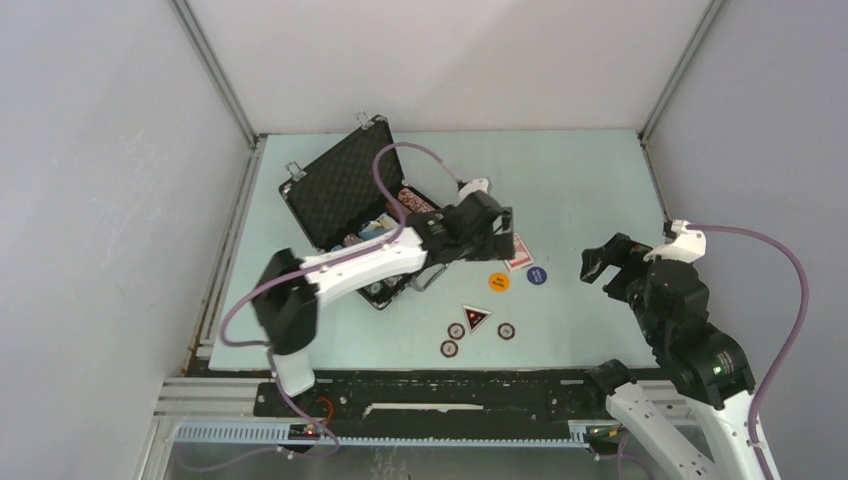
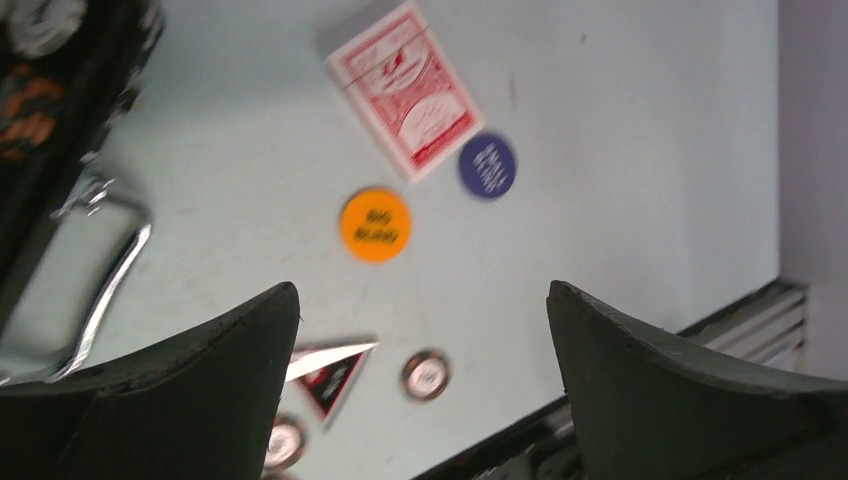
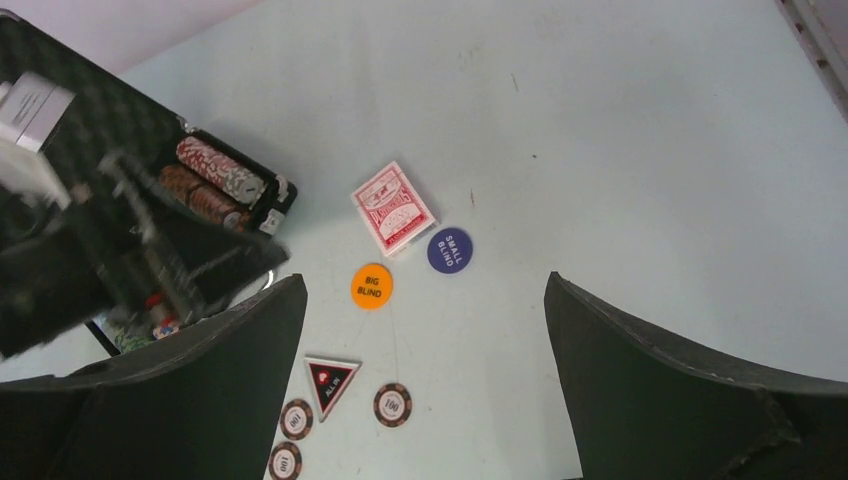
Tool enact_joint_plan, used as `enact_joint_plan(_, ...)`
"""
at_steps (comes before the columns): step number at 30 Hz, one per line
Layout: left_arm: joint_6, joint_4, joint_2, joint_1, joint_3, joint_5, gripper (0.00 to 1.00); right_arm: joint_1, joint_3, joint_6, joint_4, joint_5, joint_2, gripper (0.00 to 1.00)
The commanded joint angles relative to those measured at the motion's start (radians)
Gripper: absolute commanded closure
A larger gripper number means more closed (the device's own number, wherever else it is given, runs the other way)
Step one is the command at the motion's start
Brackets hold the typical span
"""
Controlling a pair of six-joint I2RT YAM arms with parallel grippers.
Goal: Pack up texas hold em set
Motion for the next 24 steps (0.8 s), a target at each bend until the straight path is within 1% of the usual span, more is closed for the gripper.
enact_joint_plan(1,-0.242,-0.154,0.223,-0.006,0.338,-0.108,0.0,-0.004,0.021,0.015,-0.012,0.031,-0.011,0.0)
enact_joint_plan(4,-0.351,-0.405,0.437,-0.004,0.675,-0.15,0.0,-0.004,0.022,0.01,-0.003,0.012,-0.06,0.0)
enact_joint_plan(5,-0.37,-0.448,0.492,-0.003,0.759,-0.149,0.0,-0.004,0.024,0.004,-0.004,0.009,-0.081,0.0)
enact_joint_plan(7,-0.398,-0.459,0.557,-0.005,0.838,-0.143,0.0,-0.004,0.028,-0.002,-0.008,0.012,-0.121,0.0)
enact_joint_plan(11,-0.473,-0.429,0.596,-0.003,0.838,-0.17,0.0,-0.004,0.041,-0.006,-0.019,0.026,-0.188,0.0)
enact_joint_plan(14,-0.466,-0.375,0.62,-0.005,0.836,-0.183,0.0,-0.004,0.041,-0.013,-0.024,0.025,-0.226,0.0)
enact_joint_plan(17,-0.368,-0.254,0.652,-0.006,0.833,-0.172,0.0,-0.003,0.04,-0.02,-0.033,0.03,-0.24,0.0)
enact_joint_plan(21,-0.294,-0.19,0.684,-0.008,0.848,-0.154,0.0,-0.003,0.043,-0.028,-0.042,0.033,-0.246,0.0)
enact_joint_plan(22,-0.267,-0.119,0.677,-0.008,0.806,-0.091,0.0,-0.003,0.041,-0.029,-0.048,0.033,-0.248,0.0)
enact_joint_plan(23,-0.242,-0.015,0.664,-0.008,0.748,-0.035,0.01,-0.002,0.041,-0.027,-0.058,0.036,-0.252,0.0)
enact_joint_plan(24,-0.235,0.143,0.653,-0.008,0.693,0.023,0.04,-0.001,0.041,-0.025,-0.062,0.041,-0.254,0.0)
